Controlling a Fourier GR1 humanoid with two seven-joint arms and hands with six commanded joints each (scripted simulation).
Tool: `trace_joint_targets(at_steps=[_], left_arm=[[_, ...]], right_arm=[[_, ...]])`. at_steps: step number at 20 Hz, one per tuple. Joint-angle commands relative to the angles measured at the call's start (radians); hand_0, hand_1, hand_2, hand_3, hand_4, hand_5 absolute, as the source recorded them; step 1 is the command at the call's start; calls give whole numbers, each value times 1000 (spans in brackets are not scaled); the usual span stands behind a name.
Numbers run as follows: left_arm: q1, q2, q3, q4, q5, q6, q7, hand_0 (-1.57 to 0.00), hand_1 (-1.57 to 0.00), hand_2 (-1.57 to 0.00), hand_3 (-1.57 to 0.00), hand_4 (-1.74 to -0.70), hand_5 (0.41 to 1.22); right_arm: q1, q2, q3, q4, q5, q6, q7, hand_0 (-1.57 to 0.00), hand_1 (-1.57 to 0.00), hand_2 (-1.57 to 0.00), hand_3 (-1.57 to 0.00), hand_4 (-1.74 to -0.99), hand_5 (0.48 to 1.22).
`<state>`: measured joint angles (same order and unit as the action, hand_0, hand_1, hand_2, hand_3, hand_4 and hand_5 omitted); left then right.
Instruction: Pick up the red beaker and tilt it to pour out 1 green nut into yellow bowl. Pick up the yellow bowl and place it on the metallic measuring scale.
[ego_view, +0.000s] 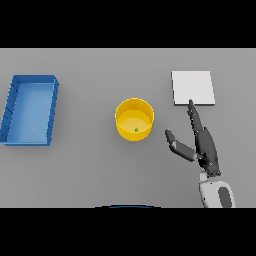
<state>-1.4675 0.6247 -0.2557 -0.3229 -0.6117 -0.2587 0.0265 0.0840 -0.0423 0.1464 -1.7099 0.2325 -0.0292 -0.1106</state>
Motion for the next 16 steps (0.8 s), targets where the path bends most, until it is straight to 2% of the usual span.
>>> trace_joint_targets(at_steps=[1,2,4,8,10,13,14,15,16], left_arm=[[47,10,31,-7,35,35,38,-1571,-1571,-1571,-1554,-1740,1221],[101,11,48,-16,61,70,96,-1571,-1571,-1571,-1558,-1740,1221],[206,19,98,-72,131,144,144,-1571,-1571,-1571,-1562,-1740,1221],[382,15,194,-193,262,230,297,-1571,-1571,-1571,-1567,-1741,1221],[507,8,216,-299,314,260,314,-1571,-1571,-1571,-1569,-1741,1221],[692,-19,227,-481,373,310,365,-1571,-1571,-1571,-1570,-1741,1221],[752,-30,232,-537,391,328,363,-1571,-1571,-1571,-1570,-1741,1221],[788,-39,231,-576,396,344,399,-1571,-1571,-1571,-1570,-1741,1221],[837,-42,232,-616,405,350,405,-1571,-1571,-1571,-1570,-1741,1186]], right_arm=[[6,1,9,2,11,0,-3,1,1,1,1,-1132,614],[3,-8,1,3,2,6,-13,1,1,1,1,-1132,621],[11,-12,3,7,3,10,-23,1,1,1,1,-1142,628],[-4,-15,5,19,-2,22,-13,1,1,1,1,-1133,655],[7,-14,10,4,-8,27,-24,1,1,1,1,-1127,664],[7,-22,2,-3,-9,24,-23,1,1,1,1,-1151,676],[14,-25,3,1,-5,24,-35,1,1,1,1,-1159,677],[10,-29,-4,11,-5,21,-34,1,1,1,1,-1166,676],[20,-30,2,4,-2,23,-48,1,1,1,1,-1175,676]])
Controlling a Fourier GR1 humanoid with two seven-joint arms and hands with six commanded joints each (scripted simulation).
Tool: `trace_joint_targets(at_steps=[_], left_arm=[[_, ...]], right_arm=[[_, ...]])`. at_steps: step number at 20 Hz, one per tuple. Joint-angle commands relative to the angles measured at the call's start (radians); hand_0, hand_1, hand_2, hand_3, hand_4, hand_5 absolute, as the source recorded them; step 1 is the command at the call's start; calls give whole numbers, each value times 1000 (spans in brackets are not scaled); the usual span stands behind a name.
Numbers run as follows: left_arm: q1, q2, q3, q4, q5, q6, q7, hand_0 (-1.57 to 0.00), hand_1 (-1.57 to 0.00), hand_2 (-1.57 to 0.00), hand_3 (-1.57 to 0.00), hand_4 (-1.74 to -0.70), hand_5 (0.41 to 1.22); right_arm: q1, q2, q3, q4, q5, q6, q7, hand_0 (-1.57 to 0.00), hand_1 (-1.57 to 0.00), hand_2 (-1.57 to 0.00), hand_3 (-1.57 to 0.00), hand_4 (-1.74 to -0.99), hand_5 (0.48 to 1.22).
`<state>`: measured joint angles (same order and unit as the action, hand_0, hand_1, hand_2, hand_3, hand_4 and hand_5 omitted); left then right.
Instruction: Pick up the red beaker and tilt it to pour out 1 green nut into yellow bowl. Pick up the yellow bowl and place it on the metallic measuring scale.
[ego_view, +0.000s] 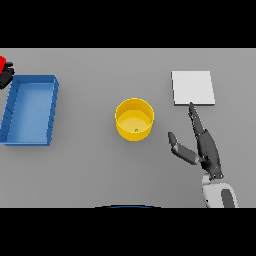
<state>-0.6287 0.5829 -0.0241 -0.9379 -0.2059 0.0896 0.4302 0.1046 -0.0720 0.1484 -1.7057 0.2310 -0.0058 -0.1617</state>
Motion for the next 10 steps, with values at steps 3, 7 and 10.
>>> trace_joint_targets(at_steps=[3,7,10], left_arm=[[75,-18,6,-86,22,32,47,-1571,-1571,-1571,-1571,-1741,1050],[112,-19,5,-156,38,18,123,-1571,-1571,-1526,-1525,-1521,818],[165,9,10,-250,131,-119,67,-940,-860,-817,-843,-1126,705]], right_arm=[[-9,5,-2,-1,-10,3,17,1,1,1,1,-1167,675],[1,17,8,0,-7,3,13,1,1,1,1,-1155,670],[3,8,0,5,-7,0,11,1,1,1,1,-1149,670]])
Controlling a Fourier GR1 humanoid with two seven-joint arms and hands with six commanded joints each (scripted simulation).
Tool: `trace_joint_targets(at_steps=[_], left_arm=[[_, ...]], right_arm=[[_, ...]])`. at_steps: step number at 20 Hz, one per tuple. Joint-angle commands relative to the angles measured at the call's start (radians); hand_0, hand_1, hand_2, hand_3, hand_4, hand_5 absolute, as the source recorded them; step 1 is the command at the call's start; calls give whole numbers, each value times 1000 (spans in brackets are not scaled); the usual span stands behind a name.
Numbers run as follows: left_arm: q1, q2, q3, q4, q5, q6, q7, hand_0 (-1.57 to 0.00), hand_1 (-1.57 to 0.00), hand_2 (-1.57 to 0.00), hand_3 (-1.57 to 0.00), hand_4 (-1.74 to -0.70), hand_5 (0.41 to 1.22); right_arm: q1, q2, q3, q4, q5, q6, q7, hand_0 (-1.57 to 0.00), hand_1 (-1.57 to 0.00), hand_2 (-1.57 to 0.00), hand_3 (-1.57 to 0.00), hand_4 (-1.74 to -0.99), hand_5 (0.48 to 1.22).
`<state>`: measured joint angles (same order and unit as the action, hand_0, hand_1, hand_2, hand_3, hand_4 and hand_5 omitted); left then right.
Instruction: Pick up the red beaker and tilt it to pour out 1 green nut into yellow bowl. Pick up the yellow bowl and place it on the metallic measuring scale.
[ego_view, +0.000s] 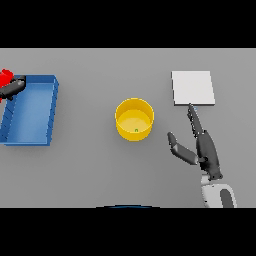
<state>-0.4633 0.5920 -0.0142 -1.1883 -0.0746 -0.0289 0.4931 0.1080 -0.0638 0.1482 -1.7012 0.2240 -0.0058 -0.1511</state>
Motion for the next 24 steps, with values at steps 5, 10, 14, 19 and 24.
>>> trace_joint_targets(at_steps=[5,10,14,19,24], left_arm=[[2,35,-42,12,-11,-100,47,-307,-281,-267,-276,-843,632],[-11,40,-64,40,-64,-73,11,-100,-91,-87,-90,-783,631],[7,21,-45,0,-36,-45,-56,-40,-37,-35,-36,-784,644],[11,-13,-45,-21,-19,-31,-53,-13,-11,-11,-11,-800,673],[17,-14,-38,-25,-7,-35,-39,-3,-3,-3,-3,-811,688]], right_arm=[[-7,-11,-8,-2,-8,6,-5,1,1,1,1,-1155,670],[-21,-2,7,7,30,-16,13,1,1,1,1,-1154,657],[-51,-47,44,-17,107,3,66,1,1,1,1,-1087,649],[-205,-198,128,31,276,113,131,1,1,1,1,-1128,637],[-385,-309,250,111,454,211,85,1,1,1,1,-1152,632]])
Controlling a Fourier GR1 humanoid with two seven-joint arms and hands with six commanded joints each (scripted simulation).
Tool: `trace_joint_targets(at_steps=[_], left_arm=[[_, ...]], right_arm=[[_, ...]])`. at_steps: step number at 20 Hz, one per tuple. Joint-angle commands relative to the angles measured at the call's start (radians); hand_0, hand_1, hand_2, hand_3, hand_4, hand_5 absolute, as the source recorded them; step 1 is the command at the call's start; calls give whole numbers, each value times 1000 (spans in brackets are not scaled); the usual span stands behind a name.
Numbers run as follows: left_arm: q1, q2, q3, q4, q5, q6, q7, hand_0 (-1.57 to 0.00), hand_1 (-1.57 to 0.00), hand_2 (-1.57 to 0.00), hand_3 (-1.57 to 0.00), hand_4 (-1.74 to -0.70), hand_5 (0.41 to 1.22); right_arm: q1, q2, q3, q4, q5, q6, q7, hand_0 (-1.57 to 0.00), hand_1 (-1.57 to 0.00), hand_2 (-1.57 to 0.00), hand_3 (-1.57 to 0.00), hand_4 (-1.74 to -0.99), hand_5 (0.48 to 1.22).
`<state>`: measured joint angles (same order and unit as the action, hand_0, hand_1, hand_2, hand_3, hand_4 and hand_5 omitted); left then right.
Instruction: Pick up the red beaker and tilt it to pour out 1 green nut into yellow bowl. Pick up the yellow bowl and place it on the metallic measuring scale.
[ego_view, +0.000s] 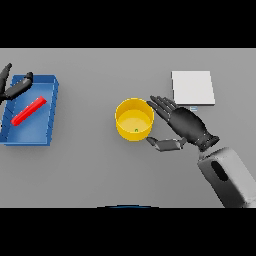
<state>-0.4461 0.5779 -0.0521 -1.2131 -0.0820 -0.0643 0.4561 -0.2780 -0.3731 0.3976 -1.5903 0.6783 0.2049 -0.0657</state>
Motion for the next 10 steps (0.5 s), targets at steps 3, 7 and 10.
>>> trace_joint_targets(at_steps=[3,7,10], left_arm=[[12,-1,-2,1,-1,-3,-12,-1,-1,-1,-1,-809,687],[15,17,5,-16,2,-11,-7,0,0,0,0,-806,695],[11,16,8,-14,6,-13,-6,1,1,1,1,-808,696]], right_arm=[[-74,-22,73,54,67,48,-49,1,1,1,1,-1167,639],[-177,-15,152,144,128,99,-85,1,1,1,1,-1153,639],[-241,-9,190,226,154,127,-114,1,1,1,1,-1157,644]])
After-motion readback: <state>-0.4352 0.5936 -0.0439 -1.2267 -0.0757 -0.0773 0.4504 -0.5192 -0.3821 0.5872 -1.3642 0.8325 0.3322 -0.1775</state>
